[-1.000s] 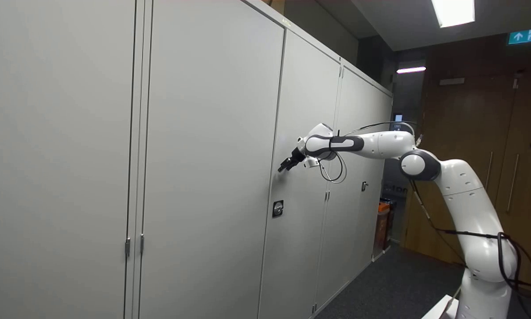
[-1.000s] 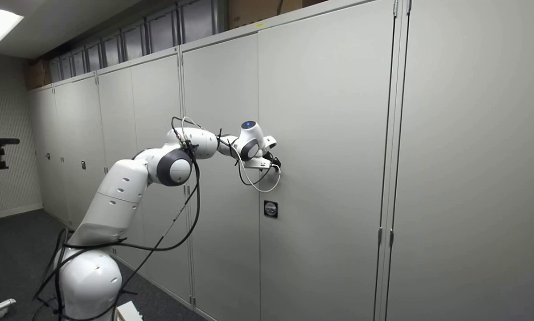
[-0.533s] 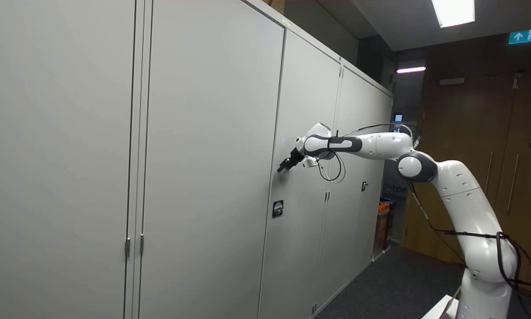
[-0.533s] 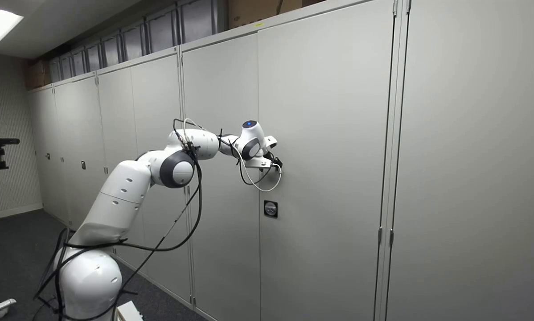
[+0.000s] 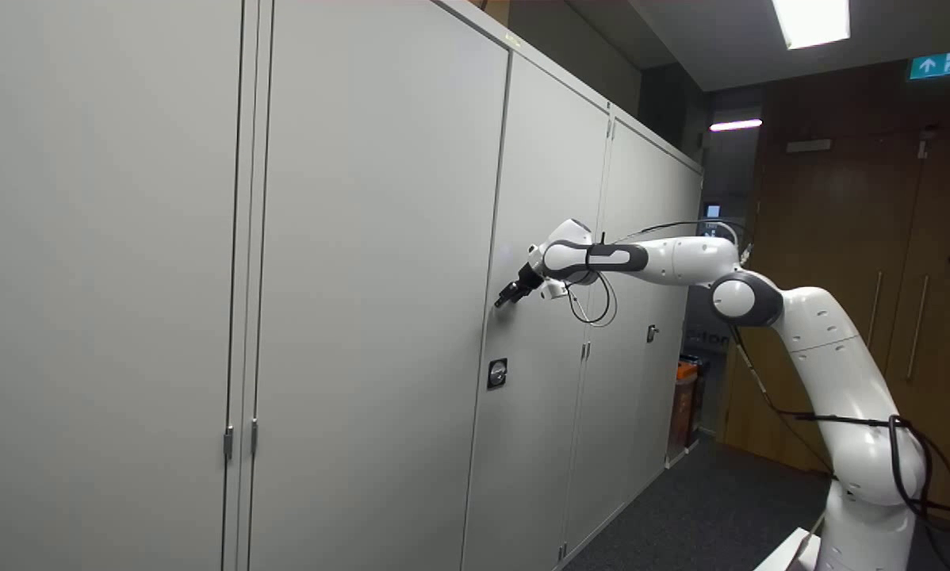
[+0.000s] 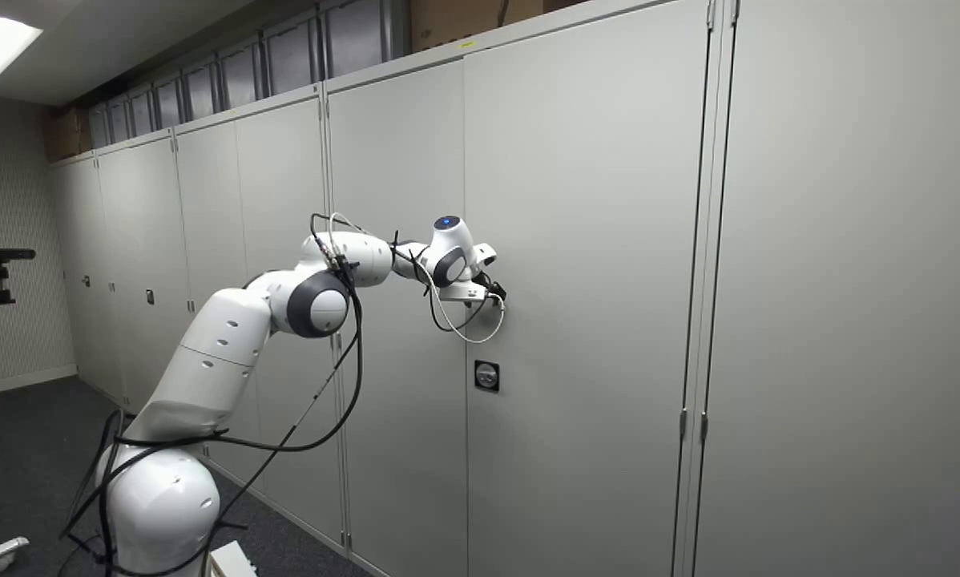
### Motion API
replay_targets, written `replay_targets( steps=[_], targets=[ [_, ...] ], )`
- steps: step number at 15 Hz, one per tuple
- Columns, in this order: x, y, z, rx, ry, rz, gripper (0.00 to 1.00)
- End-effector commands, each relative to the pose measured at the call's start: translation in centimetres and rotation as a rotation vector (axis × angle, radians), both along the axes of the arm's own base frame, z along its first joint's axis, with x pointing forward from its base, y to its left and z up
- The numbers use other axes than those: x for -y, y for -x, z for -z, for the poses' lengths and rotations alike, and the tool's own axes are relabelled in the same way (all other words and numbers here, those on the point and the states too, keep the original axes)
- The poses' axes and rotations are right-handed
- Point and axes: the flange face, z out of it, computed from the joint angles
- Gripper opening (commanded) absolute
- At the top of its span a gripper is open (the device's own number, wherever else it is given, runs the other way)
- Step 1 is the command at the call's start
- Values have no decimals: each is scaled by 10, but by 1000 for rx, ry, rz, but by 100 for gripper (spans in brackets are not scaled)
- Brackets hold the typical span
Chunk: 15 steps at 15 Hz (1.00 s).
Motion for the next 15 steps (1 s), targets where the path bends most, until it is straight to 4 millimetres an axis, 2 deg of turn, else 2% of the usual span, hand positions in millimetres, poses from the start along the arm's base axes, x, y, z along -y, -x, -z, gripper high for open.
replay_targets(
  steps=[1, 6, 15],
  targets=[
    [-2, 14, -11, 13, 9, 3, 100],
    [-1, 36, -12, -4, 20, 9, 100],
    [3, 97, -18, 7, 43, 17, 100]
  ],
)
